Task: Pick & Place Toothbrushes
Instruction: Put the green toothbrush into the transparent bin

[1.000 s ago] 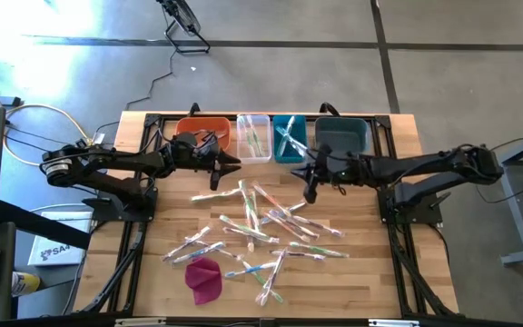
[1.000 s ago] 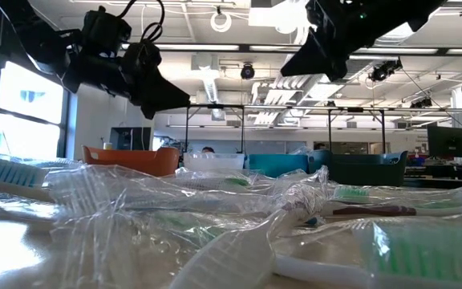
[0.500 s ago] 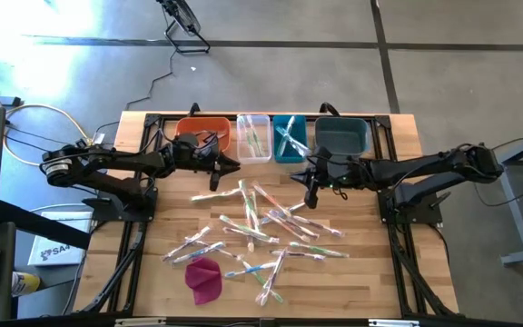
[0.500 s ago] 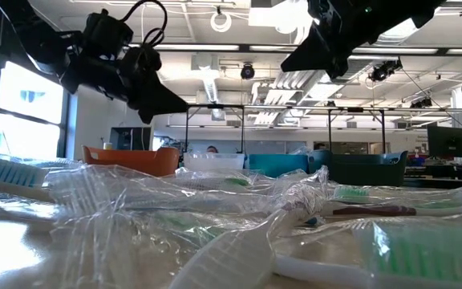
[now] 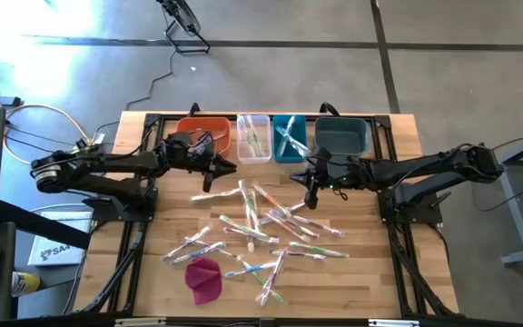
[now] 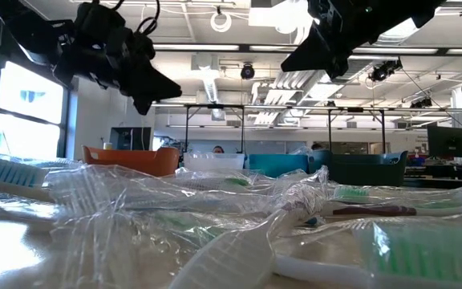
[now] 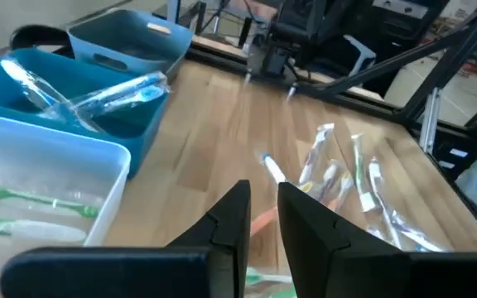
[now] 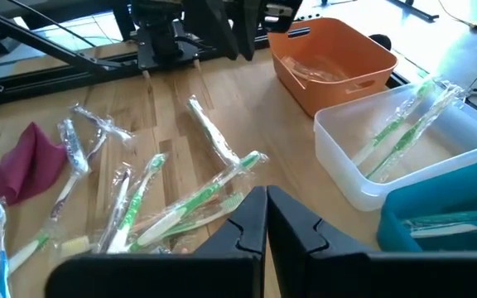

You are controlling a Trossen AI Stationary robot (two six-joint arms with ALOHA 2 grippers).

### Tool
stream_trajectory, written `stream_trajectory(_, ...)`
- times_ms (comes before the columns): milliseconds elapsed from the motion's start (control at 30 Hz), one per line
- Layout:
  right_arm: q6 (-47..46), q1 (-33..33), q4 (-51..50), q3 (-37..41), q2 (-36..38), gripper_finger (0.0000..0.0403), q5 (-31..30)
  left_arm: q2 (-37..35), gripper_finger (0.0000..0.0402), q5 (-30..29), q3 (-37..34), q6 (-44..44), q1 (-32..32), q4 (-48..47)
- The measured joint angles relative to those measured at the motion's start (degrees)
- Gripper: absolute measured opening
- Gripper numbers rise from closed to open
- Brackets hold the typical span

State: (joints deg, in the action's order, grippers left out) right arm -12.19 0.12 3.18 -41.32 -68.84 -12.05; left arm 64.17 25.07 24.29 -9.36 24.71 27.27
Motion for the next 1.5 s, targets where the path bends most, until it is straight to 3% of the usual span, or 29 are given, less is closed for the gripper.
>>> stream_trajectory(133,0.00,0.00,0.00,0.00,0.00,0.0004,0.00,-2.55,0.0060,-4.04,0.00,0.31,-1.72,-5.70)
stream_trajectory(367,0.42,-0.13,0.02,0.00,0.00,0.0004,0.00,-5.63,0.0060,-23.20,4.66,2.03,-10.39,-27.84)
stream_trajectory(467,0.44,-0.17,0.01,0.00,0.00,0.0004,0.00,-5.63,0.0060,-28.46,8.35,2.02,-13.22,-38.68)
stream_trajectory(700,0.46,-0.13,0.00,0.00,0.00,0.0004,0.01,-5.65,0.0060,-29.43,13.65,2.01,-17.60,-53.56)
stream_trajectory(1167,0.76,-0.13,0.00,0.00,0.00,0.0004,0.00,-5.38,0.0062,-29.23,14.27,1.35,-17.99,-60.07)
stream_trajectory(1500,1.57,-0.13,0.02,0.00,0.00,0.0004,0.00,0.48,0.0155,-28.92,14.27,-0.31,-17.99,-65.04)
